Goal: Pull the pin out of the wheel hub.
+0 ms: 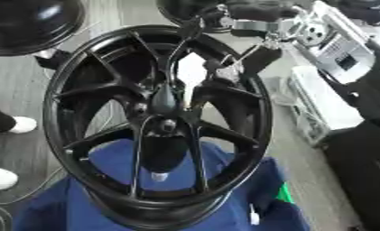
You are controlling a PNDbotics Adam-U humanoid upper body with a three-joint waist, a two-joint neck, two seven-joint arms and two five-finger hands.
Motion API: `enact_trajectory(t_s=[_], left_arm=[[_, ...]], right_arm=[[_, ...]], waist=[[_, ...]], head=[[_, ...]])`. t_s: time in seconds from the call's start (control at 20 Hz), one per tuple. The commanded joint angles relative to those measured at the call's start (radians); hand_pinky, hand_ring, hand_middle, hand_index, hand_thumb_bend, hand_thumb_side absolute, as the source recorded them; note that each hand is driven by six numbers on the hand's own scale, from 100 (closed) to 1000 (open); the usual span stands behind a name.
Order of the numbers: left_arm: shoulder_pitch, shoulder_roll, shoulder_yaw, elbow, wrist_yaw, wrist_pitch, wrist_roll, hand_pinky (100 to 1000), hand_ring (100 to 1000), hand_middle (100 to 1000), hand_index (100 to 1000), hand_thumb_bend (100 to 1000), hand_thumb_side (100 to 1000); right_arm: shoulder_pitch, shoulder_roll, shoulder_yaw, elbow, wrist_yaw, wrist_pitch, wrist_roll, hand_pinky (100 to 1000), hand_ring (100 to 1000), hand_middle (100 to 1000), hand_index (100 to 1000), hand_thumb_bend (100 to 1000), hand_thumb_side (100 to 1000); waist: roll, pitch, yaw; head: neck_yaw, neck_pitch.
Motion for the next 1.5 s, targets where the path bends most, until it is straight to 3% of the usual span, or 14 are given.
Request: enact_trajectory(t_s=[0.05, 0.45, 1.05, 1.5], left_arm=[[-0.004, 0.023, 0.002, -0.009, 0.002, 0.002, -0.001, 686, 804, 742, 771, 100, 781], [-0.002, 0.02, -0.004, -0.007, 0.001, 0.007, -0.005, 686, 803, 741, 771, 100, 786], [0.0, 0.016, -0.01, -0.007, -0.001, 0.012, -0.01, 688, 803, 742, 771, 100, 793], [0.0, 0.015, -0.013, -0.008, -0.001, 0.014, -0.013, 689, 804, 743, 771, 100, 794]], right_arm=[[-0.015, -0.02, -0.007, -0.015, 0.008, -0.014, 0.002, 964, 843, 819, 953, 100, 308], [-0.008, -0.03, -0.004, -0.026, 0.009, -0.048, 0.014, 960, 852, 821, 939, 100, 327], [0.019, -0.043, -0.006, -0.005, 0.068, -0.098, -0.021, 952, 854, 814, 925, 177, 384], [0.017, -0.051, -0.005, 0.009, 0.096, -0.109, -0.041, 944, 851, 810, 922, 191, 403]], waist=[[0.007, -0.009, 0.002], [0.004, -0.003, 0.01], [0.0, 0.008, 0.024], [-0.001, 0.012, 0.031]], head=[[-0.005, 0.006], [-0.01, 0.006], [-0.022, 0.006], [-0.032, 0.006]])
